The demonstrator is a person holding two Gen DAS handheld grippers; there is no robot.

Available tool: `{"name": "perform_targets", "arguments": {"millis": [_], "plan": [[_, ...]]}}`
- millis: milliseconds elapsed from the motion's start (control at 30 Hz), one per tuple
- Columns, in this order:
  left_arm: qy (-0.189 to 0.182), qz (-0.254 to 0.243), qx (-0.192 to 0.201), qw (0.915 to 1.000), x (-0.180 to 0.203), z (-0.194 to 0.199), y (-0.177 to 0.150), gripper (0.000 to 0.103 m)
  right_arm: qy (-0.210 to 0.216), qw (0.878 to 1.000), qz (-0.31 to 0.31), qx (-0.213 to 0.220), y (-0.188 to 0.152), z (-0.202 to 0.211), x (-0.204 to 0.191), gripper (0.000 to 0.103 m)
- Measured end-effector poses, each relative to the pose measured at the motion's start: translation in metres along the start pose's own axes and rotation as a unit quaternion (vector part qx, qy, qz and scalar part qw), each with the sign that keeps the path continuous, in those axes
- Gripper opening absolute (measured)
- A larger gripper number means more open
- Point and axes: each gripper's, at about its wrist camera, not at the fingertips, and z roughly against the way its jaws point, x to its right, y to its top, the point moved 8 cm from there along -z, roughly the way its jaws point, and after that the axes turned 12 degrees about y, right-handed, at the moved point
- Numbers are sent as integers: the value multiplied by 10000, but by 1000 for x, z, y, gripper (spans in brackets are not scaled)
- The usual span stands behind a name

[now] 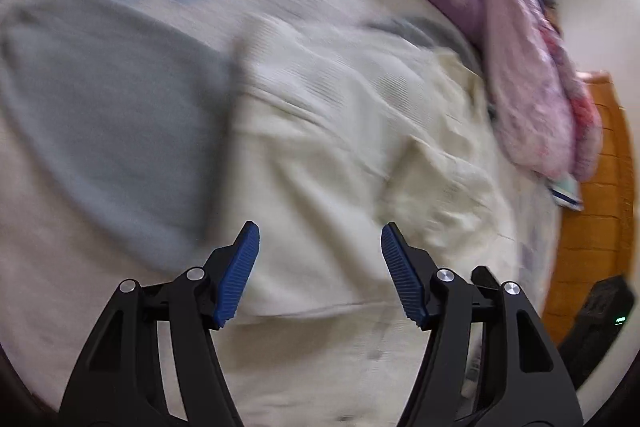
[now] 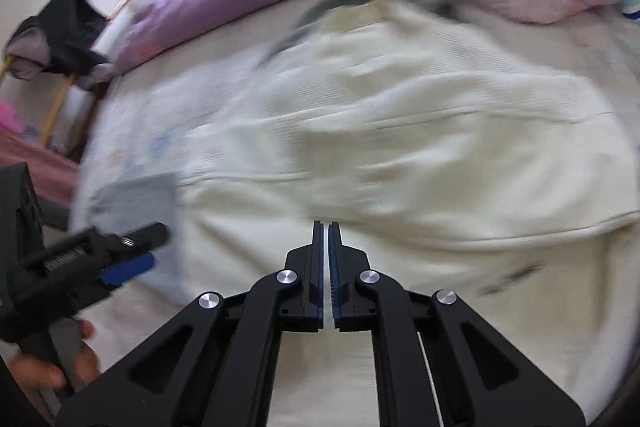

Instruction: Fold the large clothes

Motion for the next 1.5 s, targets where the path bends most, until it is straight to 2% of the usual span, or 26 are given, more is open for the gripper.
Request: {"name": "perform_targets", "arguments": {"millis": [67,167,267,367,467,533,600,667,700,900,1000,1067,1133,1267,1500], "plan": [[-141,-119,-134,9997,30,-20,-4,65,-303,9994,-158,31,5,18,47,6],[-263,-207,-322,9989,68,-53,-7,65,-514,9978,-414,40,4,40,101,7],[-41,-270,-261,9993,85,-77,-1,65,-645,9964,-543,68,5,56,143,9],[361,-452,-80,9983,92,-92,9,65,-683,9954,-663,104,7,66,173,12],[471,-536,-138,9974,97,-110,13,67,-639,9946,-802,144,11,67,192,18],[622,-719,-24,9955,100,-113,14,63,-584,9943,-875,143,11,68,199,22],[901,-752,71,9931,95,-115,15,31,-572,9936,-957,177,13,68,207,24],[1040,-719,126,9919,89,-112,18,14,-569,9929,-1035,172,15,68,213,26],[1000,-669,141,9926,86,-110,18,11,-562,9923,-1083,186,16,68,216,26],[650,-683,259,9952,82,-83,11,7,-556,9897,-1299,224,22,69,225,27],[171,-335,261,9990,74,-63,10,7,-585,9888,-1350,260,22,72,225,27],[106,-277,340,9990,70,-51,8,7,-583,9884,-1379,269,22,72,224,27],[155,-300,433,9985,65,-40,7,7,-535,9882,-1409,271,23,72,223,27],[541,-275,614,9963,44,-25,9,7,-498,9880,-1442,237,24,70,220,27],[1194,62,921,9886,-32,7,34,7,-286,9907,-1325,117,37,53,209,28]]}}
